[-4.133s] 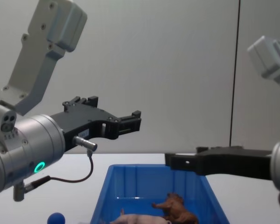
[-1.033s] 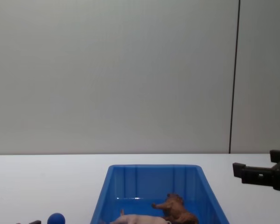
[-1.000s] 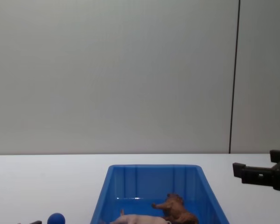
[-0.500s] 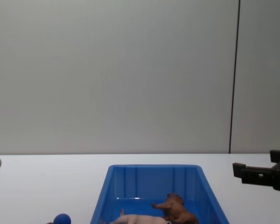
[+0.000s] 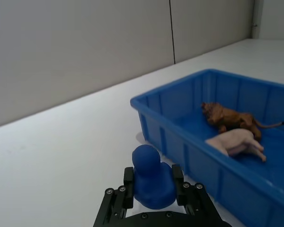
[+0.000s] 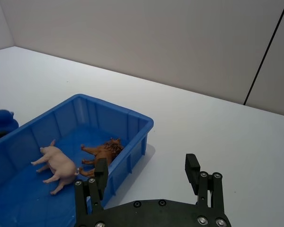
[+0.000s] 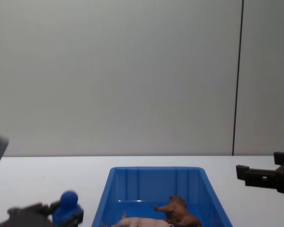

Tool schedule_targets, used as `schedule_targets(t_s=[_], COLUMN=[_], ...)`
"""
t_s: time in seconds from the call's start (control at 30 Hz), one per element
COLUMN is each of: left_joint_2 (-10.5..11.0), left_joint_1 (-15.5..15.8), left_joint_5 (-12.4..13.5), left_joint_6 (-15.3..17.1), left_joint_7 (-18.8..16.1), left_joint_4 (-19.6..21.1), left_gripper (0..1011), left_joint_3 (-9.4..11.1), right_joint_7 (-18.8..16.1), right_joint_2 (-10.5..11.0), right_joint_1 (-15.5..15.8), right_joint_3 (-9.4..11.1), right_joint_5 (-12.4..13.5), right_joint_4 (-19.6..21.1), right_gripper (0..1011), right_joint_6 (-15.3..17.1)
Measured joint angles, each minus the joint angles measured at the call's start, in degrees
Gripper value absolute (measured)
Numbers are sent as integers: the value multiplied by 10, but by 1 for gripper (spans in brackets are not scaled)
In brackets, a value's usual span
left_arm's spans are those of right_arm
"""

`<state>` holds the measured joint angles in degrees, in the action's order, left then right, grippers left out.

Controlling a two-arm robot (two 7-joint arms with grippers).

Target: Pick up the two dolls from the table and place them into the box.

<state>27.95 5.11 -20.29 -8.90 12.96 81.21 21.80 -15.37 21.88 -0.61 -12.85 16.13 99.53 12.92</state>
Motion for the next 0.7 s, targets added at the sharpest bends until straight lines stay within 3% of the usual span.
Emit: schedule_targets(t_s=[0.43,0.7], left_joint_2=[-14,-31], left_joint_1=[25,39], left_joint_5=[59,79], left_joint_6=[4,6], left_joint_7=[-13,-2], left_joint_4=[58,71], left_gripper=[416,683], left_joint_3=[-3,4], right_joint_7=[0,0], right_joint_2=[0,0], right_joint_1=[0,0], right_joint_3=[0,0], right_joint_5=[0,0], right_joint_4=[0,0], right_gripper=[1001,1001], right_joint_6=[0,0])
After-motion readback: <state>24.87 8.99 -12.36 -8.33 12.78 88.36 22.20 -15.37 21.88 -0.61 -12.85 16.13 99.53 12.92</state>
